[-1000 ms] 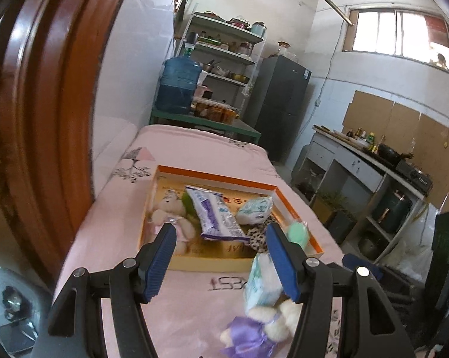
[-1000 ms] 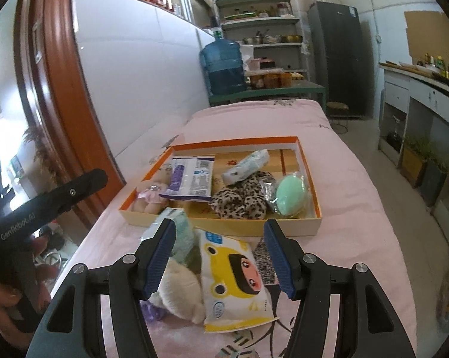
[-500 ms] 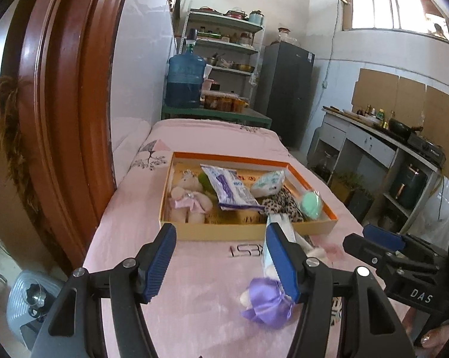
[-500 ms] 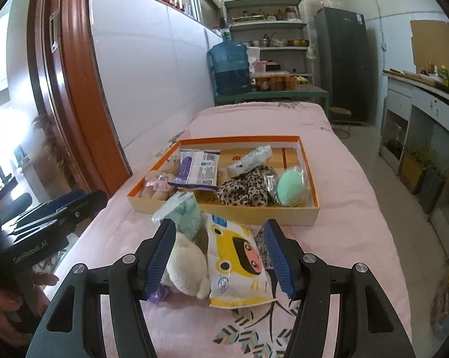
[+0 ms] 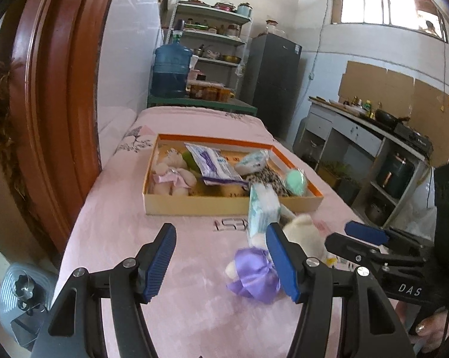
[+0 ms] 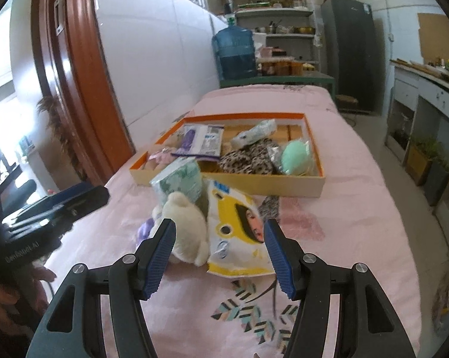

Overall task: Organize soft objects
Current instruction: 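Grasp the white teddy bear with the left gripper while the right approaches the yellow pack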

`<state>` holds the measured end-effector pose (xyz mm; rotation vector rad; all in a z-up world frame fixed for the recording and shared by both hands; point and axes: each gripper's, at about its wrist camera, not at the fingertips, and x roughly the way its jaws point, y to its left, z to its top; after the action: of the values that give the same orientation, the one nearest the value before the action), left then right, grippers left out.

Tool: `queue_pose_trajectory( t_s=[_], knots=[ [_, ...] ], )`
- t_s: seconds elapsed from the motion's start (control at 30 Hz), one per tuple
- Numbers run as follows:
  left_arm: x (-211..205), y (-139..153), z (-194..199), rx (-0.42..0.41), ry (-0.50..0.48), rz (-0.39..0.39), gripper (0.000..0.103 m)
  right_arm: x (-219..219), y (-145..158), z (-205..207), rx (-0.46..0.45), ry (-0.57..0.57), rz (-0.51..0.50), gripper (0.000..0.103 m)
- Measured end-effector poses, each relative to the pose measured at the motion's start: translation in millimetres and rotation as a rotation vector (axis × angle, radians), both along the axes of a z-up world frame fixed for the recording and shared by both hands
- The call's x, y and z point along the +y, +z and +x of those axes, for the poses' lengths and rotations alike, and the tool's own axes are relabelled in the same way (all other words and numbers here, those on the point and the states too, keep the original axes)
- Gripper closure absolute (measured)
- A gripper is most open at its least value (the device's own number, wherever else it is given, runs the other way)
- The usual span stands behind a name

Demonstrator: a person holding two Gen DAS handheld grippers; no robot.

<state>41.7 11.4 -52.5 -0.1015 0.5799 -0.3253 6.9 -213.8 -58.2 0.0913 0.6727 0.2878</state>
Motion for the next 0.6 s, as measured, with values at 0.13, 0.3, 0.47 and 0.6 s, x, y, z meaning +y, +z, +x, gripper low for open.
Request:
queue_pose_trajectory(
  t_s=[0.13, 0.3, 0.47, 0.6],
  knots=[
    [-8, -8, -4, 0.018, -0.034, 0.026, 0.041, 3, -4, 1, 0.009, 0.027, 0.017, 0.04],
    [-23, -14, -4, 0.048, -0.153, 0.049, 0.041, -1, -8, 3, 0.029, 0.038, -0.024, 0.04],
    [-32, -21, -2, 0.07, -0.27, 0.057, 0.041, -22, -16, 2, 0.081, 0.04, 0.051, 0.04],
    [-45, -25, 3, 0.063, -0.325, 0.136, 0.041, -32, -21, 3, 0.091, 0.007, 0.063, 0.04]
  ],
)
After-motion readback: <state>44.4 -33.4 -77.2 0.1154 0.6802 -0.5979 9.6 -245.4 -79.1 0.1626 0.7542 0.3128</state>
